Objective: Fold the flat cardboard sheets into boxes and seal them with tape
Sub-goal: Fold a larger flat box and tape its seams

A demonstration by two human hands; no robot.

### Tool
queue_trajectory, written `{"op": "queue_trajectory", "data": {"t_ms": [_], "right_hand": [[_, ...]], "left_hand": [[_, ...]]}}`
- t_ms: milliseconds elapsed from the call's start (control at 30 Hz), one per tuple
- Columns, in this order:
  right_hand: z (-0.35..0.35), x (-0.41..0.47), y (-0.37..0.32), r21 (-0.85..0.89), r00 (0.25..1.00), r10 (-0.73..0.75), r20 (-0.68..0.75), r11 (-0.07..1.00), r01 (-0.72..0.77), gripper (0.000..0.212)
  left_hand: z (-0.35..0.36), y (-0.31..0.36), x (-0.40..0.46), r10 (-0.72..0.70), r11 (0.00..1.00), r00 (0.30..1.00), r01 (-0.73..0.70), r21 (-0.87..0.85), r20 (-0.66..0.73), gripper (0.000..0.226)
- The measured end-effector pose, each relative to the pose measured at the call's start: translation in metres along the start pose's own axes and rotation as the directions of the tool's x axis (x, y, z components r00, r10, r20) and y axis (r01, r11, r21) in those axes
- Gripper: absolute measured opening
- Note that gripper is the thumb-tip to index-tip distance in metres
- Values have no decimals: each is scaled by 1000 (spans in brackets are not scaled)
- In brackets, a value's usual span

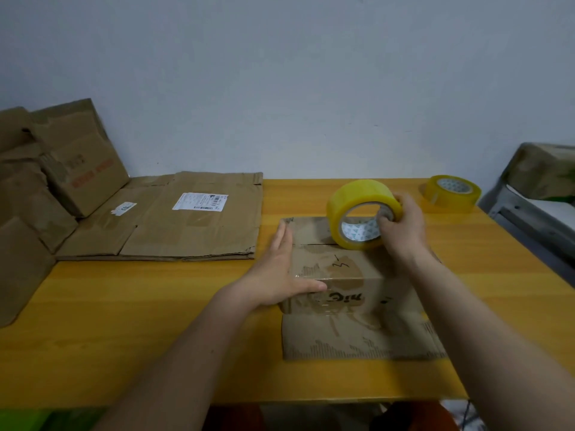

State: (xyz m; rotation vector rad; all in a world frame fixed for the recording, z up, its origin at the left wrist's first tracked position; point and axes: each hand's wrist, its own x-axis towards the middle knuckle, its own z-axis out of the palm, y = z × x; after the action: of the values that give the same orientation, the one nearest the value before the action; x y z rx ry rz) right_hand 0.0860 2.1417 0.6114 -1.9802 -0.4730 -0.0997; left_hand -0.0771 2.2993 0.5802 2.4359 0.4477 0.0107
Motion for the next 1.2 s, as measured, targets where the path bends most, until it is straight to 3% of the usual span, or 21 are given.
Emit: {"op": "queue_trajectory", "data": {"t_ms": [100,233,267,333,400,433,600,700,867,967,1033,1200], "right_hand": [[7,-6,6,60,993,119,17,991,-120,23],[7,-5,7,69,992,129,2,989,-128,20],[8,-4,7,73,991,132,2,989,-131,19],[9,-4,8,76,991,131,-1,989,-130,18],[10,-5,9,80,993,114,-8,990,-113,18],[10,-5,9,77,995,104,-13,992,-103,19],[5,-3,11,34,999,14,35,999,-15,15],[-11,3,11,-55,993,-38,109,998,44,25],[-54,18,24,-237,991,-116,-58,966,99,49],[-50,15,31,-46,991,21,-131,999,-27,44],[-42,12,34,104,986,135,-97,987,-125,27],[-40,15,41,103,989,128,-70,987,-120,15]], "left_hand": [[2,3,-1,-64,994,998,64,-91,5,131],[0,7,-2,-124,974,989,137,-179,81,125],[-1,11,-3,-160,974,983,173,-149,93,126],[1,19,-1,-229,967,973,230,109,-21,134],[6,29,3,-149,922,978,191,336,-147,140],[10,33,7,-98,915,985,145,378,-141,142],[21,35,18,-99,859,988,143,492,-115,142],[22,34,17,-85,834,990,134,536,-115,141],[22,35,16,-84,841,991,125,527,-100,140],[20,39,17,-86,821,993,117,559,-80,139],[18,42,19,-114,805,991,131,579,-66,140],[25,64,34,-170,797,985,158,582,-35,147]]}}
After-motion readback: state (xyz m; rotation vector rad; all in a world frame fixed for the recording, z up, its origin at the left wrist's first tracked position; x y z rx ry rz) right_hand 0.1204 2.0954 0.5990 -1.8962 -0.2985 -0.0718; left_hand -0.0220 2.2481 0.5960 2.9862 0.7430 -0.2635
